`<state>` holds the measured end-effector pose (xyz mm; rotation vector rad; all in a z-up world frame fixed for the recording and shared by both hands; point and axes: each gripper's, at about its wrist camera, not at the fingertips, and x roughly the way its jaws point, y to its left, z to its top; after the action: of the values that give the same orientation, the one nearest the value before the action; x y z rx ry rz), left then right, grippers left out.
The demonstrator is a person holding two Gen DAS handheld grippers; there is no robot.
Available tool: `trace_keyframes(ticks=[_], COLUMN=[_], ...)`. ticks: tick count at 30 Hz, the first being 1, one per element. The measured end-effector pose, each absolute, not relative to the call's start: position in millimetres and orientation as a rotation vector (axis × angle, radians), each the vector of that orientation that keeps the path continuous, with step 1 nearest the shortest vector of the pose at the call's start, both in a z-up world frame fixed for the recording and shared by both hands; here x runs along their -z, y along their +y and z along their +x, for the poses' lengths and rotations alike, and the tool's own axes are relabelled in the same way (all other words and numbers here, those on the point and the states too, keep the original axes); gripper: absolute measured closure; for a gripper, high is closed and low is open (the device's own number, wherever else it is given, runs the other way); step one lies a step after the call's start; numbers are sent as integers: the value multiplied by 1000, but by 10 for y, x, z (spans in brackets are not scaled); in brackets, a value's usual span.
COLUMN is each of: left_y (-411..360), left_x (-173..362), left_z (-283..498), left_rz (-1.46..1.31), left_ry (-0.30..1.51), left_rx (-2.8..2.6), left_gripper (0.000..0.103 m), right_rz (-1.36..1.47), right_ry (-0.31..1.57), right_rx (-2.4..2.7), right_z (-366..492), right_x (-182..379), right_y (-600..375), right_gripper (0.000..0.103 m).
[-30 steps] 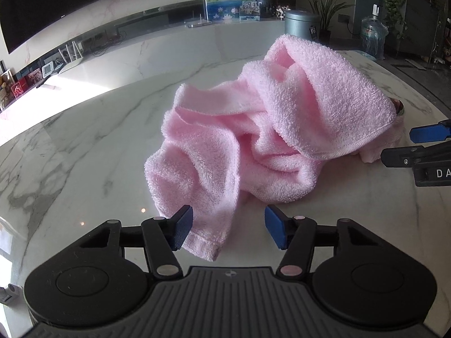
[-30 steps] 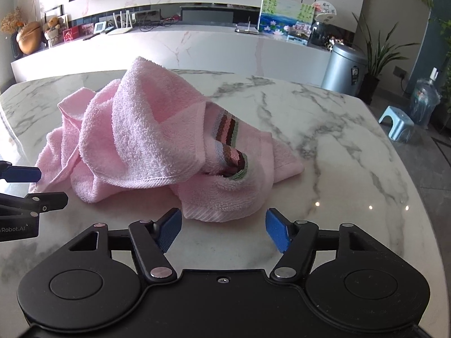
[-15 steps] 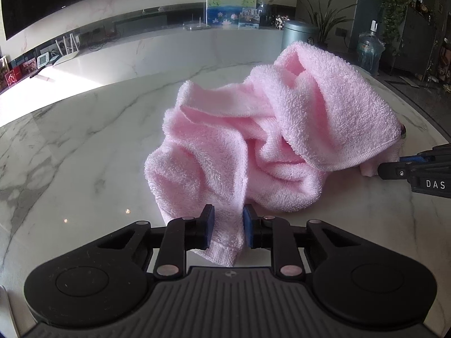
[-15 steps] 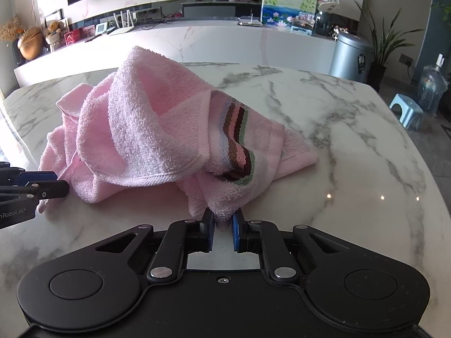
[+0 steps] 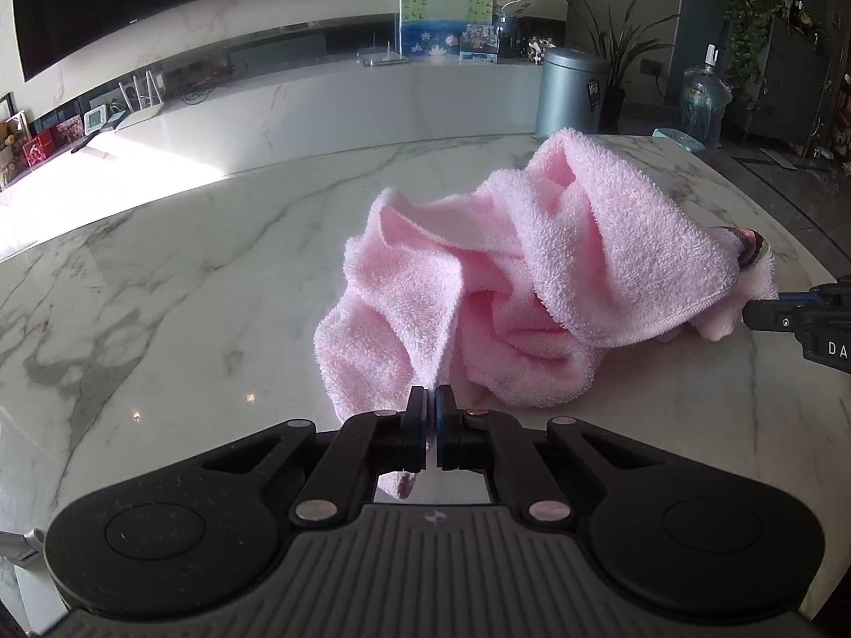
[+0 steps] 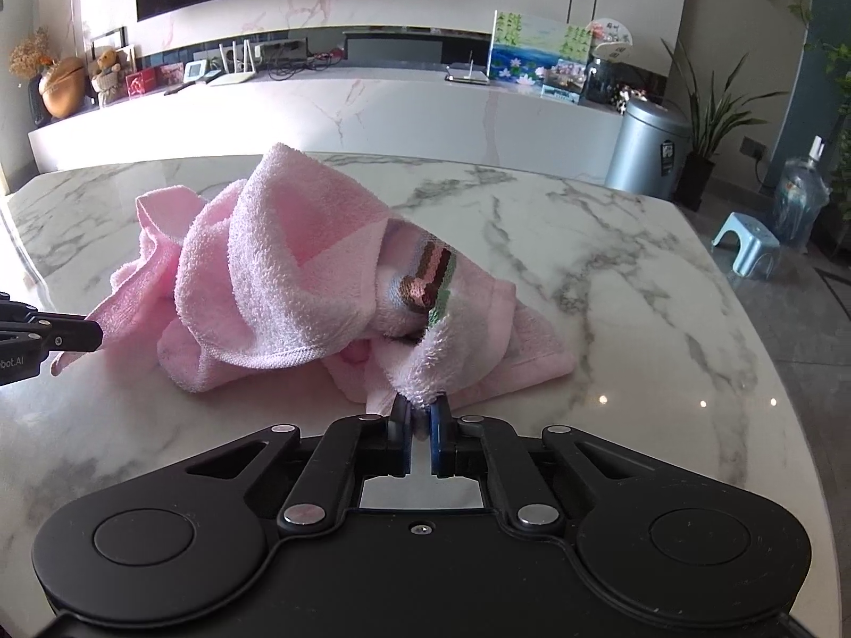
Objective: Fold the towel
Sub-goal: 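Lift the towel with both grippers and shake it out, then release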
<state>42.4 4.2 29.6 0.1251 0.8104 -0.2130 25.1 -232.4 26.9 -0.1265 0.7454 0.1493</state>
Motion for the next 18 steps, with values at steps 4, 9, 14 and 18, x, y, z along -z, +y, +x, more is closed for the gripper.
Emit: trace_keyframes(ticks=[4, 9, 14, 18], left_y=[108, 173, 213, 277], left_x=[-460, -758, -1072, -1318], left_z=[382, 297, 247, 154], left_rz=[138, 192, 249, 282], left_ry=[791, 735, 688, 653], left_rx=[181, 145, 95, 58], left_gripper=[101, 101, 101, 101], right_rz=[-147, -172, -212, -225], right_ry=[708, 645, 589, 549], right_rx=[-113, -57, 5, 57], right_z=[140, 12, -88, -194], right_x=[-472, -777, -1087, -1326], right_y=[-2449, -2658, -2896, -3128], right_gripper=[99, 99, 99, 99])
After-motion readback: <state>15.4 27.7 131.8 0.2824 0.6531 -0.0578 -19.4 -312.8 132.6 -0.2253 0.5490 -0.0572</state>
